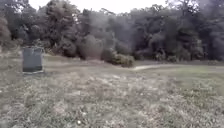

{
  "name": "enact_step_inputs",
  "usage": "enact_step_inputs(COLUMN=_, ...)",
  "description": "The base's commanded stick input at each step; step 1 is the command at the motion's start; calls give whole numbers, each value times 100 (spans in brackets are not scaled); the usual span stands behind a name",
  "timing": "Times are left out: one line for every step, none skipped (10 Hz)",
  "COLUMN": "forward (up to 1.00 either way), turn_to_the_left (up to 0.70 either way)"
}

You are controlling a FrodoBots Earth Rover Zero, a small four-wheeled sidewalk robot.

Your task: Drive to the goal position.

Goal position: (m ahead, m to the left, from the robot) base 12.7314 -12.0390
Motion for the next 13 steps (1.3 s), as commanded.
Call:
enact_step_inputs(forward=50, turn_to_the_left=0)
enact_step_inputs(forward=50, turn_to_the_left=0)
enact_step_inputs(forward=50, turn_to_the_left=0)
enact_step_inputs(forward=50, turn_to_the_left=0)
enact_step_inputs(forward=50, turn_to_the_left=0)
enact_step_inputs(forward=50, turn_to_the_left=0)
enact_step_inputs(forward=50, turn_to_the_left=0)
enact_step_inputs(forward=50, turn_to_the_left=0)
enact_step_inputs(forward=50, turn_to_the_left=0)
enact_step_inputs(forward=50, turn_to_the_left=0)
enact_step_inputs(forward=50, turn_to_the_left=0)
enact_step_inputs(forward=50, turn_to_the_left=0)
enact_step_inputs(forward=50, turn_to_the_left=0)
